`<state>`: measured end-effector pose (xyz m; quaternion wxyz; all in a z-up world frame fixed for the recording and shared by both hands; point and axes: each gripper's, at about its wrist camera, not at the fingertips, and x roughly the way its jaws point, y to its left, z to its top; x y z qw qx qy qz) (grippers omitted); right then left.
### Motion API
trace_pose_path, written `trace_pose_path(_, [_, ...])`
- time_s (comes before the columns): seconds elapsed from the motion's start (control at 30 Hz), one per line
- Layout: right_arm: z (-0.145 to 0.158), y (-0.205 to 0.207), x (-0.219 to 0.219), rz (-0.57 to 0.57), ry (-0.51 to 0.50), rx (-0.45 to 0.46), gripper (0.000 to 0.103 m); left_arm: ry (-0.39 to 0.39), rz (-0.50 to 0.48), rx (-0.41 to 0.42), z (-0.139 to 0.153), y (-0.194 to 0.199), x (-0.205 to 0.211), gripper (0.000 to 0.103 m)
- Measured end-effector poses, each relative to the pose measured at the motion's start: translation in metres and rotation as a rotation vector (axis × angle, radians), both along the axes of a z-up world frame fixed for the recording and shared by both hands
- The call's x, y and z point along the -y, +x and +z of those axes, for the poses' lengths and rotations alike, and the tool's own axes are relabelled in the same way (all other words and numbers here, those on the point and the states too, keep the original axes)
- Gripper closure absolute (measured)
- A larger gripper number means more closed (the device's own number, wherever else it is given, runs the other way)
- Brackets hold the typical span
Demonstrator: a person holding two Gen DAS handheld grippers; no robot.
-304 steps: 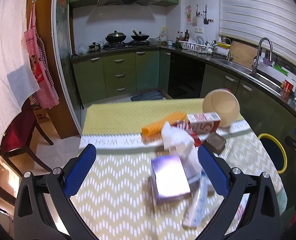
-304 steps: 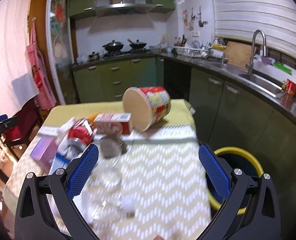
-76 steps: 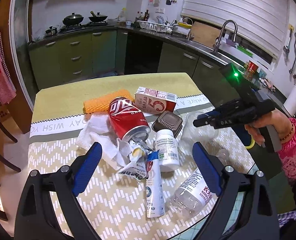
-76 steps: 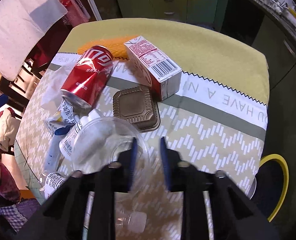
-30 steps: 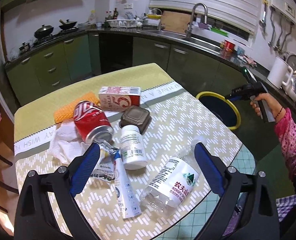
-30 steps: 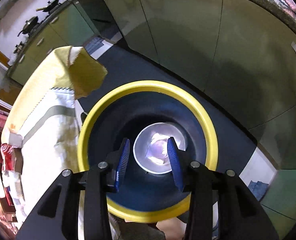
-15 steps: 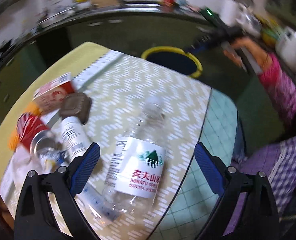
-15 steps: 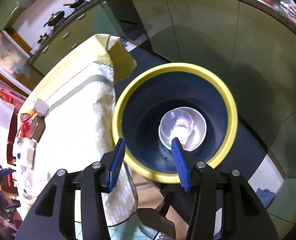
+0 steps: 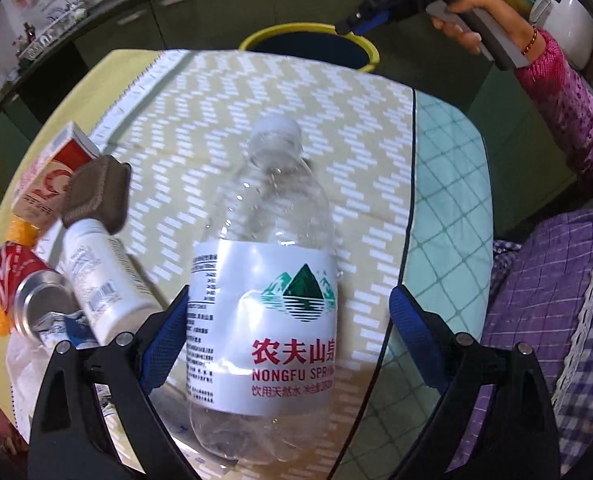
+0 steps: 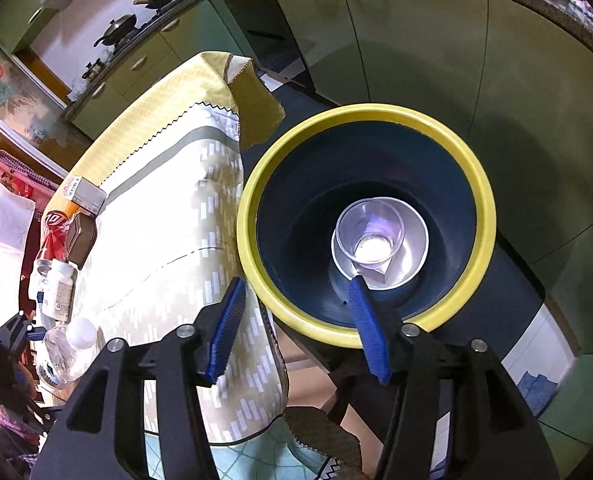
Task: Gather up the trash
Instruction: 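Grasp the Nongfu Spring water bottle with the left tool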
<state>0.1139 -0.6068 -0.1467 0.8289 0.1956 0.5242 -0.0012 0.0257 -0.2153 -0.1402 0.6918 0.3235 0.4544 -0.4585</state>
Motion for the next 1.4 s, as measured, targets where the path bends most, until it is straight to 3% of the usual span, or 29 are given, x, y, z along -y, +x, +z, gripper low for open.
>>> trace_pose_path(0.2, [-0.007, -0.001, -0.005, 0.012, 0.010, -0.004, 0.048, 0.012, 0.056, -0.033, -0.009, 0.011, -0.001, 0.013])
trace_pose_path(0.6, [-0.011, -0.005, -0.008, 0.023, 0.010, -0.004, 0.047, 0.009, 0.094, -0.023, -0.011, 0.013, -0.003, 0.041])
trace_pose_path(1.4, [-0.014, -0.009, -0.007, 0.018, 0.027, 0.004, 0.047, -0.041, 0.180, 0.030, 0.011, 0.005, -0.003, 0.041])
